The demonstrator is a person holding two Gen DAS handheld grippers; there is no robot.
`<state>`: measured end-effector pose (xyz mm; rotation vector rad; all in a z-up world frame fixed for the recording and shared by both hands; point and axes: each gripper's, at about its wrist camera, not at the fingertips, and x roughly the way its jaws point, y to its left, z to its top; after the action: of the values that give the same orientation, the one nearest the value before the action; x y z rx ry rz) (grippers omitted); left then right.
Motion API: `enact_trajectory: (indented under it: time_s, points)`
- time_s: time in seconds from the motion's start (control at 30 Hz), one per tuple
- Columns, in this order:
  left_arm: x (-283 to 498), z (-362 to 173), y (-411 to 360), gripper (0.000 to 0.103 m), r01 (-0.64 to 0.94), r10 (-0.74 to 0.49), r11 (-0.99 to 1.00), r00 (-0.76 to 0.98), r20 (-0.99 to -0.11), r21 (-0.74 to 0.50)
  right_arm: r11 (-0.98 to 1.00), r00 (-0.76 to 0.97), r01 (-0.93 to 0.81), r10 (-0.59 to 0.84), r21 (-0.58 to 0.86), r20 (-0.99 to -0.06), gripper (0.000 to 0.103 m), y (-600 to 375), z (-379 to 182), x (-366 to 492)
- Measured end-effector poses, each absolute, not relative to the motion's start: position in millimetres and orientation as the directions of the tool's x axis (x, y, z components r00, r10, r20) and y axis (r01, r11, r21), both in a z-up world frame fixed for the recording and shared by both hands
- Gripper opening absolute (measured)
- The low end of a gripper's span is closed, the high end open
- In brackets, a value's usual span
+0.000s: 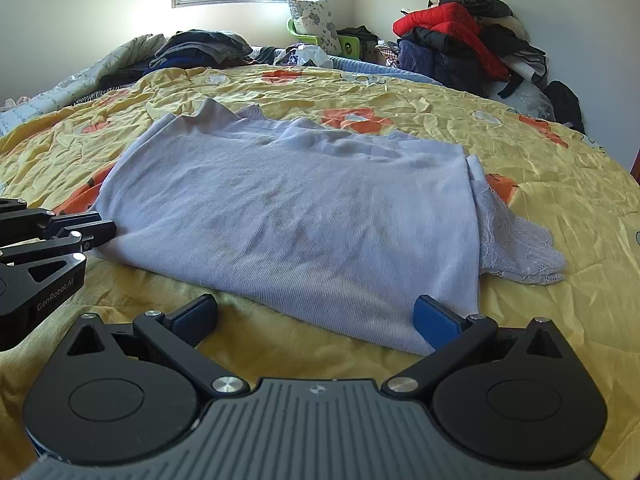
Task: Fold small clothes
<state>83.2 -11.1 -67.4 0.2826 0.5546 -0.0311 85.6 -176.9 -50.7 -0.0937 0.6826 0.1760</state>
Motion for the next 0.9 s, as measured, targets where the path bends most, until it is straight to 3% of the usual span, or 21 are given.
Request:
enact_trajectory:
  time_s: [0.27,0.43,0.7,0.77,0.83,0.9]
  points:
    - [79.7,-63.4,-4.0,0.009,0.117,0.022,0.968,0.842,-0.538,0.223,0.982,0.762,-0.19,0.137,-0.017,-0.633,0.103,-176.8,-49.4,83.2]
    - [85.8,-46.3,37.9,0.01,0.092,-0.065,0.996,0.801,-0.595,0.015,0.965,0.774,-0.261,0.227,0.029,-0.591,0.103,-170.4,-35.9,68.6]
    - [139.8,-18.4,98.0,0.012,0.039,-0.151,0.982,0.76,-0.632,-0.187,0.887,0.82,-0.379,0.191,-0.263,-0.539,0.103,-104.1,-24.4,62.1]
    - [156.8,-16.1,102.1,0.03,0.047,-0.177,0.976,0.741,-0.647,-0.212,0.833,0.839,-0.406,0.176,-0.376,-0.515,0.103,-82.9,-29.1,55.4]
    - [172.0,-16.9,104.7,0.071,0.043,-0.185,0.973,0.735,-0.652,-0.228,0.764,0.86,-0.416,0.156,-0.493,-0.485,0.103,-62.1,-36.1,48.7]
    - [182.4,-18.4,107.8,0.074,0.036,-0.185,0.971,0.741,-0.646,-0.237,0.708,0.874,-0.417,0.14,-0.57,-0.466,0.103,-47.6,-43.5,43.5]
